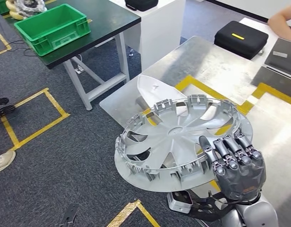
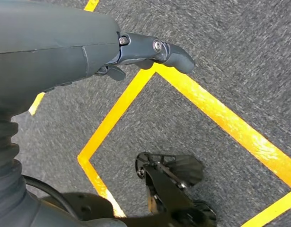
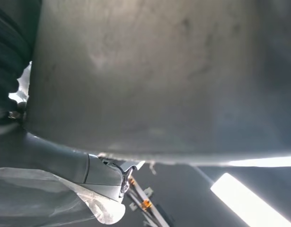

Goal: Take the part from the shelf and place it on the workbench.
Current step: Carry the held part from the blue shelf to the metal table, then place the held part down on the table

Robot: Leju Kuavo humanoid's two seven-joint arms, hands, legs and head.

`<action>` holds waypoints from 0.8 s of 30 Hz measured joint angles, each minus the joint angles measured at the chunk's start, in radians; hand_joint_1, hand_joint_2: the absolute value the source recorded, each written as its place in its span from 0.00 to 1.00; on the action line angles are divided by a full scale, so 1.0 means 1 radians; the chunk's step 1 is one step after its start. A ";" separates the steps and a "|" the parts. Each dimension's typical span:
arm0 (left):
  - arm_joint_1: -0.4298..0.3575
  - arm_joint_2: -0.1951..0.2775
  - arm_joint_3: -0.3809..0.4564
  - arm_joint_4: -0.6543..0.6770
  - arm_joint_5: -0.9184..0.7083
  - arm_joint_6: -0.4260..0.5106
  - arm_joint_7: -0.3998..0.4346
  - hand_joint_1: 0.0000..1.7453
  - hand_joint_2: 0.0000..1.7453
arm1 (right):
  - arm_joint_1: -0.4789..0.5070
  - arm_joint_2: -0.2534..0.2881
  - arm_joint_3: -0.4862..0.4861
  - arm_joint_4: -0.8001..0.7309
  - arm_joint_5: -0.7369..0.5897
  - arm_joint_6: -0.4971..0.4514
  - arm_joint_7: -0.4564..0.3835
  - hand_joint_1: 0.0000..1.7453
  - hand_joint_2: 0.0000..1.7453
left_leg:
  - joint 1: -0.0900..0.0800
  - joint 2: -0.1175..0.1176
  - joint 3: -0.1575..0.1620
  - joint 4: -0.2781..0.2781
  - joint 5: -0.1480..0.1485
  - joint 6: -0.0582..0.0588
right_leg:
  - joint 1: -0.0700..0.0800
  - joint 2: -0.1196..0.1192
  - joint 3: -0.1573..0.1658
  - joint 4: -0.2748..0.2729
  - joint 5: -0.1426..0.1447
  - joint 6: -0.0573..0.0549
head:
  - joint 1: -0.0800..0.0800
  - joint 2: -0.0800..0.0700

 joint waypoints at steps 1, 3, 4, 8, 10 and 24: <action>0.001 0.000 0.000 0.000 0.000 0.000 0.000 0.00 1.00 | 0.000 0.000 0.000 0.000 0.000 0.000 0.000 1.00 1.00 | 0.000 -0.002 -0.004 0.002 0.015 0.002 | 0.001 0.013 0.000 0.001 0.000 0.000 | 0.000 0.000; 0.001 0.000 0.000 0.001 -0.002 0.000 0.001 0.00 1.00 | 0.000 0.000 0.000 0.001 0.000 0.000 0.000 1.00 1.00 | 0.000 -0.017 0.039 -0.105 0.090 0.010 | 0.001 0.039 0.002 0.002 0.000 0.000 | 0.000 0.000; 0.000 0.000 0.000 0.001 -0.003 0.000 0.001 0.00 1.00 | 0.000 0.000 0.000 0.001 0.000 0.000 0.000 1.00 1.00 | 0.001 -0.040 0.070 -0.176 0.123 0.015 | 0.001 0.050 0.002 0.003 0.000 0.002 | 0.000 0.000; -0.002 0.000 0.000 0.002 -0.007 -0.001 0.002 0.00 1.00 | 0.001 0.000 0.000 0.001 0.000 0.000 0.000 1.00 1.00 | 0.001 -0.079 0.115 -0.290 0.150 0.025 | -0.005 0.088 -0.012 0.003 0.007 0.024 | 0.000 0.000; -0.004 -0.002 0.000 0.002 -0.008 -0.001 0.004 0.00 1.00 | 0.002 0.000 0.000 0.000 0.000 0.000 0.000 1.00 1.00 | 0.003 -0.058 0.118 -0.300 0.156 0.035 | -0.006 0.076 -0.025 0.012 -0.001 0.035 | 0.002 0.000; -0.006 -0.003 0.000 0.003 -0.015 -0.005 0.004 0.00 1.00 | 0.002 0.000 0.000 0.002 0.000 0.000 -0.007 1.00 1.00 | -0.005 0.079 0.129 -0.295 0.140 0.016 | -0.004 -0.067 -0.002 0.003 -0.009 0.033 | 0.010 0.000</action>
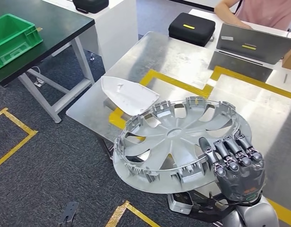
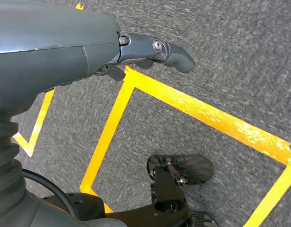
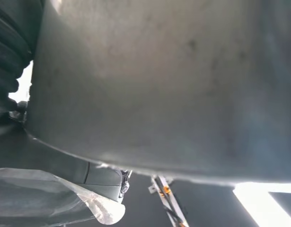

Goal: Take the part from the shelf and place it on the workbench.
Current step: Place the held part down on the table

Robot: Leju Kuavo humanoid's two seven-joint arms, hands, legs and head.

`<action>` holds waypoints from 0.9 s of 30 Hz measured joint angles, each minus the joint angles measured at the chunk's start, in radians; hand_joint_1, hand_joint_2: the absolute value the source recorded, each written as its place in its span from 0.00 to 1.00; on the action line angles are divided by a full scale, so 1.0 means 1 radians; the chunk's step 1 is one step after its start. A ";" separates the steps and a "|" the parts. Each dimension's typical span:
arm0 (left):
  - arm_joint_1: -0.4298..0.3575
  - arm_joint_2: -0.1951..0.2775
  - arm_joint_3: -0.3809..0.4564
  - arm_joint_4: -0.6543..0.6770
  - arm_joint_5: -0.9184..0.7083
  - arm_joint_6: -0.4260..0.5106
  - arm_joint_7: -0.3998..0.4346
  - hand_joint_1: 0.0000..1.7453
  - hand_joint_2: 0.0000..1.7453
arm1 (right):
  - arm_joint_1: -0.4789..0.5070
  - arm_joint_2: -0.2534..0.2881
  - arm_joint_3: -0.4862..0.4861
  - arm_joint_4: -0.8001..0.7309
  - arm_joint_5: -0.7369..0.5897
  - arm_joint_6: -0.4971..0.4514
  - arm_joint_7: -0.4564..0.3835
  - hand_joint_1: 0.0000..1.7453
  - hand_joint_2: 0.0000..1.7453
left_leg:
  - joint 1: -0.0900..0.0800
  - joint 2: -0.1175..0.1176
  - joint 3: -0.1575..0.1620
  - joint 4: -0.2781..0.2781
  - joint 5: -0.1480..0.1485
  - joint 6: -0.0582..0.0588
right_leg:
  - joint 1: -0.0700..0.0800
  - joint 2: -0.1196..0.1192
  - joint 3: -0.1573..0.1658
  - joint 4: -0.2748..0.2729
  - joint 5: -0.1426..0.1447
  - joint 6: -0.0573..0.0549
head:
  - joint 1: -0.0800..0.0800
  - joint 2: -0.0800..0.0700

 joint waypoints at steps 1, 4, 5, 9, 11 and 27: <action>-0.001 0.000 0.000 0.000 -0.001 -0.002 0.000 0.00 1.00 | 0.000 0.000 0.000 0.000 0.000 0.000 -0.002 1.00 1.00 | 0.003 -0.006 -0.001 0.007 -0.008 -0.005 | -0.001 0.009 0.000 -0.001 0.002 -0.006 | -0.001 0.000; -0.001 0.000 0.000 0.000 -0.005 -0.010 0.000 0.00 1.00 | -0.001 0.001 0.000 0.000 0.000 0.000 -0.006 1.00 1.00 | 0.008 -0.062 -0.056 0.140 -0.086 -0.015 | -0.004 0.036 0.002 -0.003 0.006 -0.020 | -0.007 0.000; 0.000 0.000 0.000 0.000 -0.006 -0.011 0.000 0.00 1.00 | 0.000 0.002 0.000 0.000 0.000 0.000 -0.008 1.00 1.00 | 0.008 -0.072 -0.090 0.212 -0.116 -0.015 | -0.004 0.047 0.002 -0.003 0.006 -0.023 | -0.009 0.000; 0.004 -0.001 0.000 0.001 -0.013 -0.013 0.002 0.00 1.00 | 0.001 0.002 0.000 0.002 0.000 0.000 -0.013 1.00 1.00 | 0.007 -0.087 -0.108 0.226 -0.071 -0.006 | -0.001 0.098 0.004 -0.002 0.007 -0.023 | -0.009 0.000; 0.003 0.000 0.000 0.001 -0.013 -0.013 0.002 0.00 1.00 | 0.000 0.002 0.000 0.002 0.000 0.000 -0.015 1.00 1.00 | 0.009 -0.127 -0.051 0.092 -0.006 0.003 | -0.001 0.120 0.004 0.001 0.007 -0.021 | -0.009 0.000; -0.001 -0.009 0.000 0.001 -0.025 -0.022 0.005 0.00 1.00 | 0.000 0.003 0.000 0.006 0.000 0.000 -0.022 1.00 1.00 | 0.004 -0.022 -0.010 0.000 0.009 0.018 | 0.000 -0.009 -0.008 0.025 -0.006 0.025 | 0.004 0.000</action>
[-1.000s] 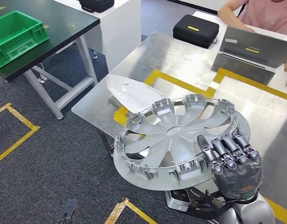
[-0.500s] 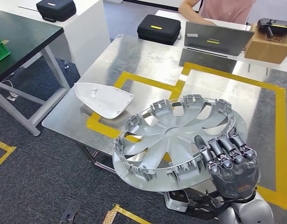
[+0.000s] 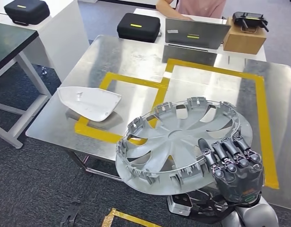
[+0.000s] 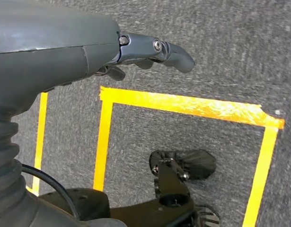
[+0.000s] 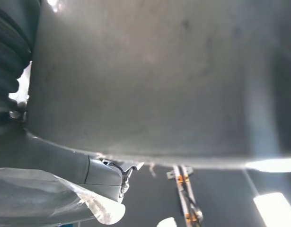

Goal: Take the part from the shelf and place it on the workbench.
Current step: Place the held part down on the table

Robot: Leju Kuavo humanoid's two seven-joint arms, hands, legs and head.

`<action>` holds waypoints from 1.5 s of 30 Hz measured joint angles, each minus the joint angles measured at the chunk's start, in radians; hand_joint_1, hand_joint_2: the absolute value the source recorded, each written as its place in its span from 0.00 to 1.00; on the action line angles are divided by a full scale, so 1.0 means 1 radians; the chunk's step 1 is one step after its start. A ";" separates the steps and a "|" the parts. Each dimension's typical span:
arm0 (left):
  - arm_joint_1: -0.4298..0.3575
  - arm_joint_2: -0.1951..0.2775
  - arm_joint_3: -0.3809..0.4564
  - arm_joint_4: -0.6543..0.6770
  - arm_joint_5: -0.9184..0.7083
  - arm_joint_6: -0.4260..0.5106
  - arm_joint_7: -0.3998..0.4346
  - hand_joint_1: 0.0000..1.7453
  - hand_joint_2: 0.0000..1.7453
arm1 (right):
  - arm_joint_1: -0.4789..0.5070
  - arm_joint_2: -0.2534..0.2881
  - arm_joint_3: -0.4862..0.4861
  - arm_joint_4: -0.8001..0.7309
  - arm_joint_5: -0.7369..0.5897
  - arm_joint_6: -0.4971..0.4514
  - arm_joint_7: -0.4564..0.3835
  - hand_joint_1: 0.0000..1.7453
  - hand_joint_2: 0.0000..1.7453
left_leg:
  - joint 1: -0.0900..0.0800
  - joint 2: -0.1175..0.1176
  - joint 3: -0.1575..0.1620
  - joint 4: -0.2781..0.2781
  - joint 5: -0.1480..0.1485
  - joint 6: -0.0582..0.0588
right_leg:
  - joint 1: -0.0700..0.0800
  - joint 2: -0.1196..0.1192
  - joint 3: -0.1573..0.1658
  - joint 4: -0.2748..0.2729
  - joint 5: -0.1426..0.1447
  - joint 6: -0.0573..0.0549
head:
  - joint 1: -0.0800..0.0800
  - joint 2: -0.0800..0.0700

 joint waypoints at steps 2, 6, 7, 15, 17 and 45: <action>0.000 0.000 0.000 0.000 0.000 0.000 0.000 0.00 1.00 | 0.000 0.001 0.000 0.000 0.000 0.000 0.000 1.00 1.00 | -0.005 0.014 0.001 0.003 -0.003 -0.008 | 0.005 -0.004 0.017 -0.030 0.001 -0.012 | -0.002 0.000; -0.001 0.000 0.000 0.000 -0.001 0.000 0.000 0.00 1.00 | 0.002 0.001 0.000 0.000 0.000 0.000 0.000 1.00 1.00 | -0.005 0.022 0.003 0.003 -0.002 -0.011 | 0.006 0.007 0.014 -0.027 0.003 -0.019 | -0.003 0.000; -0.001 0.000 0.000 0.000 -0.001 0.000 0.000 0.00 1.00 | 0.002 0.001 0.000 0.000 0.000 0.000 0.000 1.00 1.00 | -0.005 0.023 0.004 0.003 -0.002 -0.011 | 0.006 0.008 0.014 -0.027 0.003 -0.019 | -0.003 0.000; 0.001 0.001 0.000 0.000 -0.006 0.001 0.005 0.00 1.00 | 0.001 0.001 0.013 0.017 0.000 0.000 0.049 1.00 1.00 | 0.003 -0.060 -0.082 0.196 -0.064 -0.023 | 0.000 0.093 0.019 -0.032 0.011 -0.049 | -0.013 0.000; -0.002 0.003 0.000 0.000 -0.003 0.001 0.006 0.00 1.00 | -0.003 -0.004 0.024 0.031 0.000 0.000 0.085 1.00 1.00 | 0.002 -0.070 -0.026 0.065 -0.009 -0.015 | 0.003 0.101 0.019 -0.029 0.010 -0.045 | -0.012 0.000; 0.008 0.005 0.028 0.000 -0.016 -0.007 0.005 0.00 1.00 | -0.327 -0.399 0.461 0.384 0.001 0.152 0.949 1.00 1.00 | -0.005 -0.082 -0.013 0.007 0.009 -0.005 | -0.001 0.100 0.010 -0.034 0.018 -0.022 | -0.011 0.000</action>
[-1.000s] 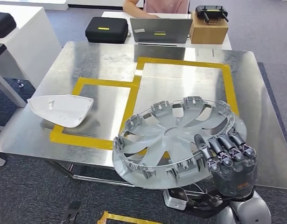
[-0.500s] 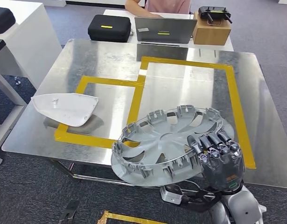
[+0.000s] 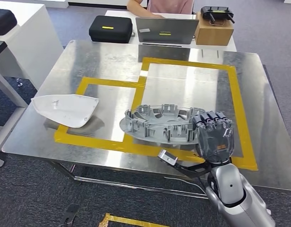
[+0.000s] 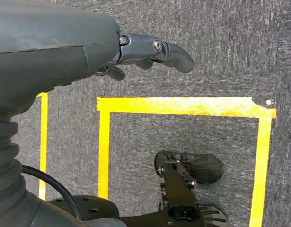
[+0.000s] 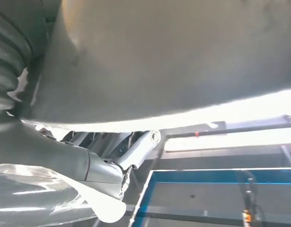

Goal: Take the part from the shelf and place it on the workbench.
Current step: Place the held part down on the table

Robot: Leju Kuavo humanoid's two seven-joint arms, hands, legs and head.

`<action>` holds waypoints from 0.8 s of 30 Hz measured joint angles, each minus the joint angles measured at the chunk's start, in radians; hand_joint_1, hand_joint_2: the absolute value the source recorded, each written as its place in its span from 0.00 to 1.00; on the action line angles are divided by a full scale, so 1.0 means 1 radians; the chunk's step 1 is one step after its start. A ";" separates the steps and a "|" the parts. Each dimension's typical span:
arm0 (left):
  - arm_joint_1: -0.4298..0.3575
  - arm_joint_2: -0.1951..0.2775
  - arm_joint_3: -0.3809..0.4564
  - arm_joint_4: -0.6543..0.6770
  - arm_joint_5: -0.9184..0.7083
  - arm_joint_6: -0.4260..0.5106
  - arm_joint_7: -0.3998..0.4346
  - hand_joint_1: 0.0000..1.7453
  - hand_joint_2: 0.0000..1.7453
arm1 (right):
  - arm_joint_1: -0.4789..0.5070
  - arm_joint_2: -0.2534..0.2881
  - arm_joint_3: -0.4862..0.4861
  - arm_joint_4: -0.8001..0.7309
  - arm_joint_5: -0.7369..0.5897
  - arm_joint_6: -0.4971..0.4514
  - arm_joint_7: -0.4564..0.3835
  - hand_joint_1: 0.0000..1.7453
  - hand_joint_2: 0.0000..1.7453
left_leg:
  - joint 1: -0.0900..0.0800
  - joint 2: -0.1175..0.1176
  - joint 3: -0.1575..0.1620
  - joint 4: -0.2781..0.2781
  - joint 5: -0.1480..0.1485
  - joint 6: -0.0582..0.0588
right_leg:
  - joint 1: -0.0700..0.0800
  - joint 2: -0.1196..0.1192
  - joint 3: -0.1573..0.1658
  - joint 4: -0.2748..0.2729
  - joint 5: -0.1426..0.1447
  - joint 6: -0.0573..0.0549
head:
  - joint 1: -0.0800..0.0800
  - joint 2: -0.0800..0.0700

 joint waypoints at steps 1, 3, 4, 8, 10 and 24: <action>0.001 0.000 0.001 0.000 0.000 0.000 0.000 0.00 1.00 | -0.008 -0.011 0.015 0.005 0.000 0.000 0.003 1.00 1.00 | 0.000 0.000 0.000 0.000 0.000 0.000 | 0.000 0.000 0.000 0.000 0.000 0.000 | 0.000 0.000; 0.001 0.000 0.003 0.000 0.000 0.000 0.000 0.00 1.00 | -0.019 -0.028 0.040 0.013 0.000 0.001 0.005 1.00 1.00 | 0.000 0.000 0.000 0.000 0.000 0.000 | 0.000 0.000 0.000 0.000 0.000 0.000 | 0.000 0.000; 0.001 0.000 0.003 0.000 0.000 0.000 0.000 0.00 1.00 | -0.023 -0.035 0.048 0.017 0.000 0.001 0.006 1.00 1.00 | 0.001 0.000 0.000 0.000 0.000 0.000 | 0.001 0.000 -0.001 0.000 0.000 0.000 | 0.000 0.000; 0.002 0.000 0.004 0.000 0.000 0.000 0.000 0.00 1.00 | -0.033 -0.051 0.071 0.028 0.000 0.001 0.007 1.00 1.00 | 0.001 0.000 0.000 -0.001 0.000 0.000 | 0.001 0.000 -0.001 0.000 -0.001 -0.001 | 0.000 0.000; 0.002 0.000 0.004 0.000 0.000 0.000 0.000 0.00 1.00 | -0.038 -0.057 0.079 0.031 0.000 0.001 0.007 1.00 1.00 | 0.001 0.000 0.000 -0.001 0.000 0.000 | 0.000 0.000 -0.001 0.000 -0.001 -0.001 | 0.000 0.000; 0.003 0.002 0.005 0.000 0.000 0.000 0.000 0.00 1.00 | -0.044 -0.072 0.112 0.039 0.000 0.001 0.007 1.00 1.00 | 0.001 0.000 0.000 0.000 0.000 0.000 | 0.000 0.000 -0.001 0.000 0.000 0.000 | 0.000 0.000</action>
